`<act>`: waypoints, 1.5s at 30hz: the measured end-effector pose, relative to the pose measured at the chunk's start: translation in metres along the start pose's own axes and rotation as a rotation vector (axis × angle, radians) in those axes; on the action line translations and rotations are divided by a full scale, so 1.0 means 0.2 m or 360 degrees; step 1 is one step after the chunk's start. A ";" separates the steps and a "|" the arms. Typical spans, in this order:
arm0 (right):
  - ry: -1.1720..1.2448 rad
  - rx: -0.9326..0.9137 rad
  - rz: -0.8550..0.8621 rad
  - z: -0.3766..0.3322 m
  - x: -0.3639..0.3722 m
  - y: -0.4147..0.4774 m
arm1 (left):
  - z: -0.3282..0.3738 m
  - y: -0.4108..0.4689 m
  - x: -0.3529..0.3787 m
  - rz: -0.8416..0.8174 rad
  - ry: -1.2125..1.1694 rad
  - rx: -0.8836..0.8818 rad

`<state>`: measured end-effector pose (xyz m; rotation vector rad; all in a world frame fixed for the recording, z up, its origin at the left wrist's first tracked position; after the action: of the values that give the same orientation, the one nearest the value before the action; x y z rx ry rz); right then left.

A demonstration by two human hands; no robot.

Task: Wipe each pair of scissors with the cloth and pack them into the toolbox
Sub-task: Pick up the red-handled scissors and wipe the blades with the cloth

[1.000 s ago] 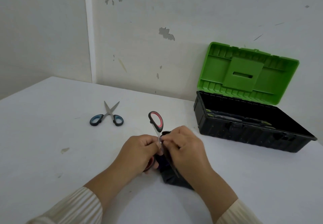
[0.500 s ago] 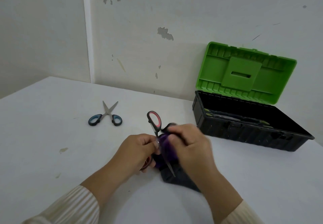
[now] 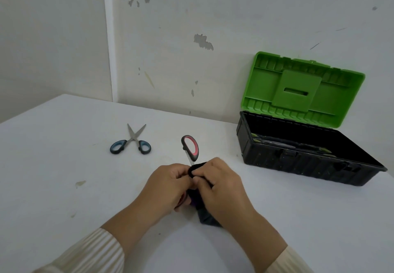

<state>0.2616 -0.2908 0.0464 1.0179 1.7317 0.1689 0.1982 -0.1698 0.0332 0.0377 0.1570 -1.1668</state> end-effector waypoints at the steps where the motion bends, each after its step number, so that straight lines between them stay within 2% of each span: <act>1: 0.0031 -0.0037 -0.0005 -0.02 0.01 -0.01 | 0.01 0.00 0.00 -0.0008 -0.0015 -0.0003; 3: 0.0103 0.0018 0.0139 0.01 -0.01 0.00 | 0.01 -0.01 -0.01 -0.0020 -0.0015 0.0003; 6: 0.0168 0.0385 0.0380 0.15 -0.09 0.04 | 0.02 -0.02 -0.02 -0.0043 -0.0032 -0.0007; 9: 0.0398 0.0862 0.0384 0.28 -0.14 0.02 | 0.03 -0.01 -0.04 -0.0056 -0.0098 0.0001; 11: 0.0551 0.1034 0.0337 0.31 -0.16 0.00 | 0.04 0.00 -0.06 0.0064 -0.0232 -0.0011; 15: 0.0677 0.0943 0.0076 0.21 -0.14 -0.01 | 0.03 0.02 -0.11 0.0463 -0.0872 -0.0070; 19: 0.0827 0.0788 -0.0229 0.00 -0.05 -0.01 | 0.03 0.05 -0.12 0.0574 -0.1367 -0.0135; 23: 0.1102 0.0757 -0.0230 -0.14 0.06 -0.01 | 0.02 0.01 -0.01 0.0404 -0.1235 -0.0128; 26: 0.1123 0.0856 -0.0234 -0.14 0.05 -0.01 | 0.00 0.01 0.04 0.0227 -0.1132 -0.0118; 30: 0.1112 0.0981 -0.0280 -0.06 -0.04 -0.01 | 0.00 0.10 -0.07 0.0382 -0.1400 -0.0095; 32: 0.1084 0.0985 -0.0309 -0.04 -0.07 -0.01 | 0.00 0.11 -0.14 0.0431 -0.1415 -0.0088; 37: 0.1082 0.1063 -0.0090 0.00 -0.09 0.00 | -0.02 0.08 -0.09 0.0176 -0.0713 -0.0168; 42: 0.1068 0.1068 0.0016 0.01 -0.08 -0.01 | -0.03 0.04 -0.01 -0.0061 -0.0663 -0.0226; 45: 0.1039 0.1083 0.0016 0.02 -0.06 -0.01 | -0.03 0.03 0.00 -0.0082 -0.0703 -0.0240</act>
<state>0.2652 -0.3013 0.0513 1.5802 2.4620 -0.1120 0.2029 -0.1681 0.0278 -0.3571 -0.1462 -1.1848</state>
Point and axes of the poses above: each hand's wrist, its own y-axis towards the middle knuckle, its own x-axis out of the palm, z = x × y, the point moved 2 cm from there along y, towards the middle knuckle, and after that the axes turned 2 degrees about -x, right-handed, at the moved point
